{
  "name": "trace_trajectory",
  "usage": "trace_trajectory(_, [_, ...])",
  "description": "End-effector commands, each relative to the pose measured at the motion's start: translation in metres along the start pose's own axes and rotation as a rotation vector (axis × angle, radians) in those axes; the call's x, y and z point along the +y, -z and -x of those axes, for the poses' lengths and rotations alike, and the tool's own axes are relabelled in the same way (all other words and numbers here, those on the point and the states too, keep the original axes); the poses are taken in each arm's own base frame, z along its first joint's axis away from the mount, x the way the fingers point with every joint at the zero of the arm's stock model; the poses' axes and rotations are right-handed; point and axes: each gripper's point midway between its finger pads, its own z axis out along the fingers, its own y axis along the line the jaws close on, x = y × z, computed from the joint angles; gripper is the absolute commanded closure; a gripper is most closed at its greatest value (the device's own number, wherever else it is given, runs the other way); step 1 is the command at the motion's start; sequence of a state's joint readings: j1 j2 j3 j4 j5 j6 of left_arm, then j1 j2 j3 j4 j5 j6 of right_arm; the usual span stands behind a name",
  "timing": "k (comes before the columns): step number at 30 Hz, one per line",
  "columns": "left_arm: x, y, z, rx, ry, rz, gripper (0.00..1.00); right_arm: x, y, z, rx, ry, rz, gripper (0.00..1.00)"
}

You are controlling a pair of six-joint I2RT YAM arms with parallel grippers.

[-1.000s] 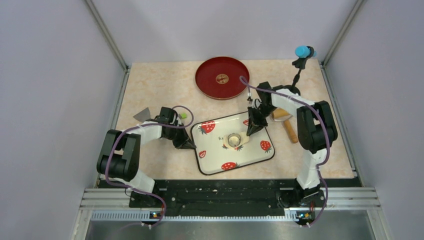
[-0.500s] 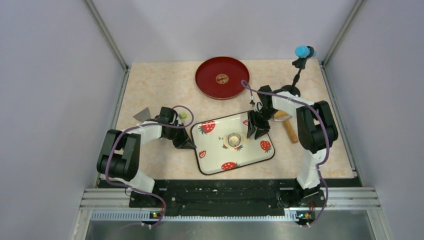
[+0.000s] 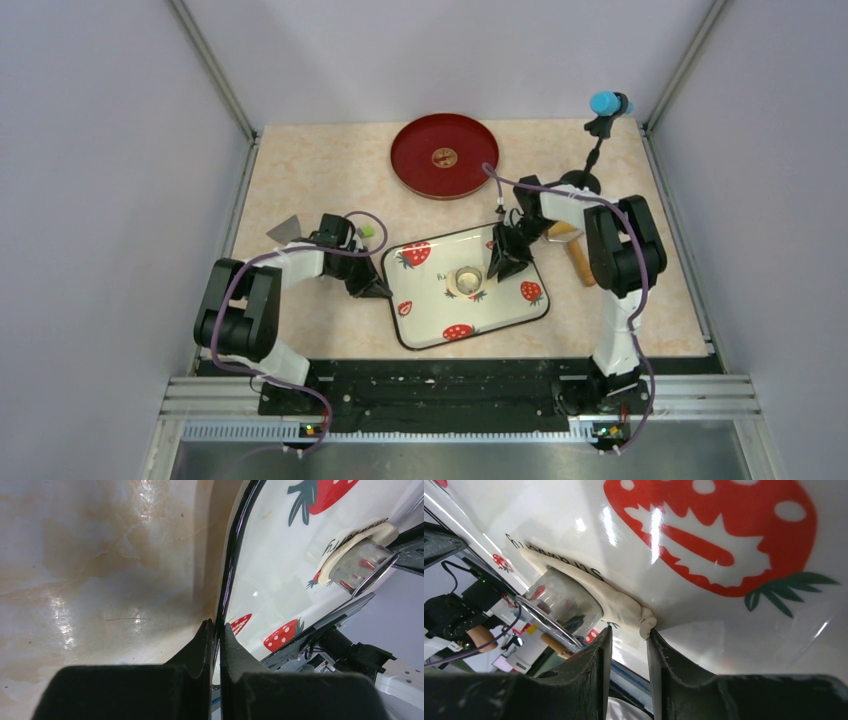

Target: Roll out the dumpling wrappers from the dough

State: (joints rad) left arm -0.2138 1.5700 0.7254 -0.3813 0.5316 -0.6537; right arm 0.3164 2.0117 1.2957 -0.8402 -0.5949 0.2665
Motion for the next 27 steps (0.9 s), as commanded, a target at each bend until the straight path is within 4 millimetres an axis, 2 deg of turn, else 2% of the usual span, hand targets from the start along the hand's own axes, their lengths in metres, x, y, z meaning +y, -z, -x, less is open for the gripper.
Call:
trace_trajectory(1, [0.022, -0.011, 0.003, -0.014, 0.006, 0.09, 1.0, -0.024, -0.02, 0.021, -0.034, 0.031, -0.075, 0.7])
trace_trajectory(13, [0.02, -0.01, 0.004, -0.016, 0.007, 0.085, 1.0, -0.026, -0.032, 0.03, -0.02, 0.056, -0.092, 0.81])
trace_trajectory(18, [0.02, -0.009, 0.003, -0.015, 0.009, 0.084, 1.0, -0.024, -0.032, 0.032, -0.023, 0.082, -0.083, 0.9])
trace_trajectory(22, [0.022, -0.01, 0.002, -0.014, 0.009, 0.092, 1.0, -0.012, -0.022, 0.035, -0.047, 0.127, -0.047, 0.94])
trace_trajectory(27, [0.025, -0.01, 0.002, -0.016, 0.011, 0.106, 1.0, 0.004, 0.004, 0.042, -0.127, 0.168, -0.048, 0.96])
